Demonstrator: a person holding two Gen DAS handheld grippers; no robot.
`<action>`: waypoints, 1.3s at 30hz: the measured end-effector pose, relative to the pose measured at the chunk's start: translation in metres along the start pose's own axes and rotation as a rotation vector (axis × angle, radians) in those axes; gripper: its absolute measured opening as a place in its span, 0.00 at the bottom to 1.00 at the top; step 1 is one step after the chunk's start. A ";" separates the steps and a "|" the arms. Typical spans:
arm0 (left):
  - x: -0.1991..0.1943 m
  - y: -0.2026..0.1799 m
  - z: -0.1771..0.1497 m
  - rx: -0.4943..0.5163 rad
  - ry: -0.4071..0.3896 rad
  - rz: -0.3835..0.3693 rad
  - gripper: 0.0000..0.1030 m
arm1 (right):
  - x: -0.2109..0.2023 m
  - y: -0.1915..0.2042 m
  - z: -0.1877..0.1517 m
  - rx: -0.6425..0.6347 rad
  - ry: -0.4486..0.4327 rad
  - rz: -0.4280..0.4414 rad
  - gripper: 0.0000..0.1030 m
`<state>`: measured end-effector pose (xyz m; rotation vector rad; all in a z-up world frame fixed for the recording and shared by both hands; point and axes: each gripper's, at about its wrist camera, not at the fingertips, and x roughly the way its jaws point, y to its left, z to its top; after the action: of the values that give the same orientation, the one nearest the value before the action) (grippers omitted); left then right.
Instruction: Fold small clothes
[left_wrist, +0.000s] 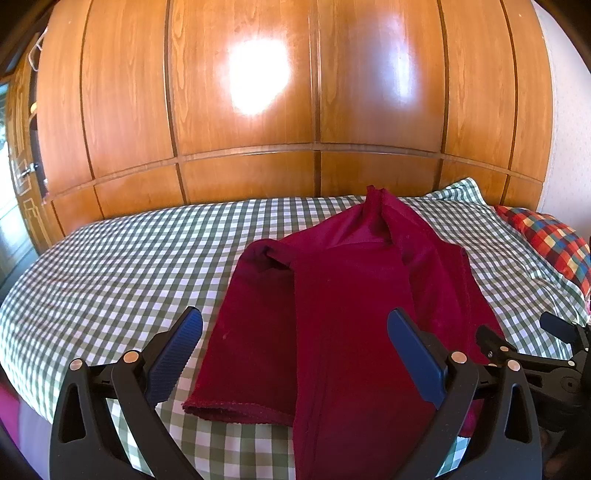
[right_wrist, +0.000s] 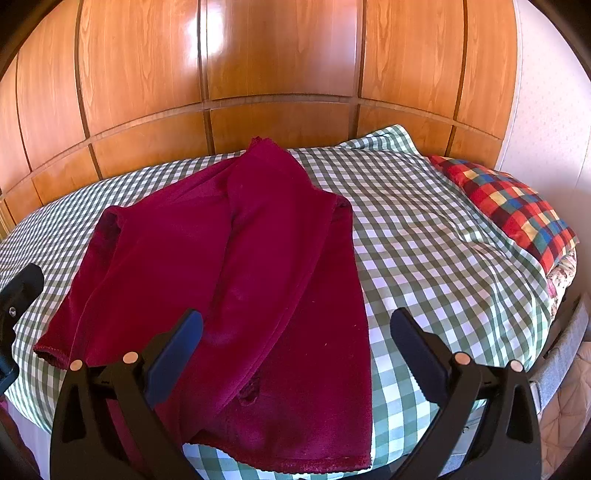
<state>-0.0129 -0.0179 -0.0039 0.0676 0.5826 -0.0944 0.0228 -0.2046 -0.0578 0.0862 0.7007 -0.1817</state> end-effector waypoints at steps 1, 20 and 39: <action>0.000 -0.001 0.000 0.003 0.000 -0.001 0.96 | 0.000 0.000 0.000 0.000 0.001 0.000 0.98; 0.013 -0.008 -0.015 0.086 0.087 -0.128 0.96 | 0.012 -0.022 -0.005 0.045 0.057 0.007 0.98; 0.018 -0.076 -0.084 0.503 0.241 -0.447 0.19 | 0.036 -0.048 0.004 0.114 0.164 0.275 0.61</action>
<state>-0.0520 -0.0873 -0.0870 0.4418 0.7973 -0.6743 0.0427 -0.2572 -0.0790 0.3072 0.8337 0.0499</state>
